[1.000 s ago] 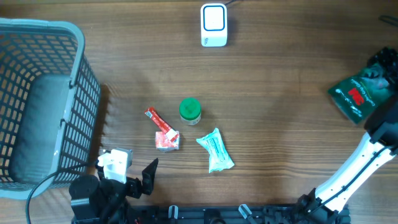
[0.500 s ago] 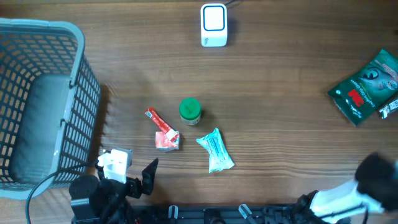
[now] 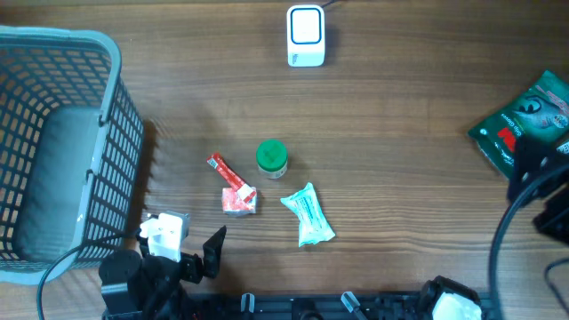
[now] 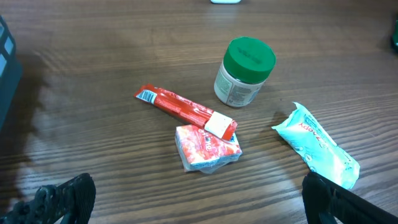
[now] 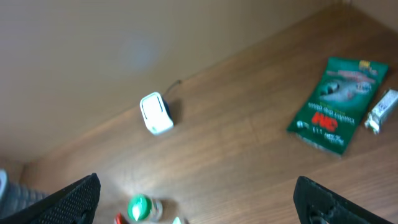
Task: Scan the item barcode
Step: 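Move the right gripper left toward the light-blue wipes pack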
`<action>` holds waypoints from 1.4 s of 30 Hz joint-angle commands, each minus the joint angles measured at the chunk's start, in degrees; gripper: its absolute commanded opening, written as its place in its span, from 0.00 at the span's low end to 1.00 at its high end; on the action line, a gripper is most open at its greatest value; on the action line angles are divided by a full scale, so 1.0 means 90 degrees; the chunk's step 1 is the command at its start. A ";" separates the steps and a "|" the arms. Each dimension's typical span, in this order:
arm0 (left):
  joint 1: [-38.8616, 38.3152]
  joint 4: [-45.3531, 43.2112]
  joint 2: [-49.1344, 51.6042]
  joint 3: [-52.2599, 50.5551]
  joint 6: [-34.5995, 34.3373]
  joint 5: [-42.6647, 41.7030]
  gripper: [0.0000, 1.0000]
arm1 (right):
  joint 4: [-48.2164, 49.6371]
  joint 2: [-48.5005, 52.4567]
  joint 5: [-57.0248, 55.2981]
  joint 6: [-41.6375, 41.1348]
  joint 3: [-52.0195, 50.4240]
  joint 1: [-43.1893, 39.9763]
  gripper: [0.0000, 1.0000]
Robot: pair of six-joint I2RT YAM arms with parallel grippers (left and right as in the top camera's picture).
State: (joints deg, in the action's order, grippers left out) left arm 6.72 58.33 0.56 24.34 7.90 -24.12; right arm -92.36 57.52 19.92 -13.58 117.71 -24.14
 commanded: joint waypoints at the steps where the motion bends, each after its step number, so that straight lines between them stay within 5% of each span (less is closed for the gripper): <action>1: 0.0017 -0.0019 -0.0022 -0.0015 0.0080 -0.0100 1.00 | 0.0177 -0.0566 0.0308 0.0185 -0.1253 0.0034 0.99; 10: 0.0017 -0.0019 -0.0022 -0.0015 0.0080 -0.0100 1.00 | 0.1039 -0.1256 0.0478 0.0675 -0.4787 0.0034 1.00; 14: 0.0017 -0.0019 -0.0022 -0.0015 0.0080 -0.0100 1.00 | 0.2319 -0.1224 0.1418 0.0673 -0.6220 0.0034 1.00; 20: 0.0017 -0.0019 -0.0022 -0.0015 0.0078 -0.0100 1.00 | 0.3259 -0.0522 0.2511 0.0818 -0.7176 0.0153 1.00; 24: 0.0017 -0.0022 -0.0022 -0.0015 0.0078 -0.0102 1.00 | 0.3337 0.0204 0.2511 0.1008 -0.7176 0.1018 1.00; 34: 0.0017 -0.0022 -0.0022 -0.0015 0.0080 -0.0102 1.00 | 0.5090 0.2720 0.2329 0.0493 -0.7176 0.5030 0.99; 39: 0.0017 -0.0022 -0.0022 -0.0015 0.0080 -0.0100 1.00 | 0.5666 0.4063 0.1035 0.0321 -0.7174 0.6064 0.69; 42: 0.0017 -0.0019 -0.0022 -0.0015 0.0080 -0.0100 1.00 | 0.5676 0.4160 0.0401 -0.0044 -0.7164 0.6635 0.66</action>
State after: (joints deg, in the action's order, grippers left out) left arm 6.72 58.33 0.54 24.34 7.90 -24.12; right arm -41.56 94.24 32.10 -10.66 53.25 31.20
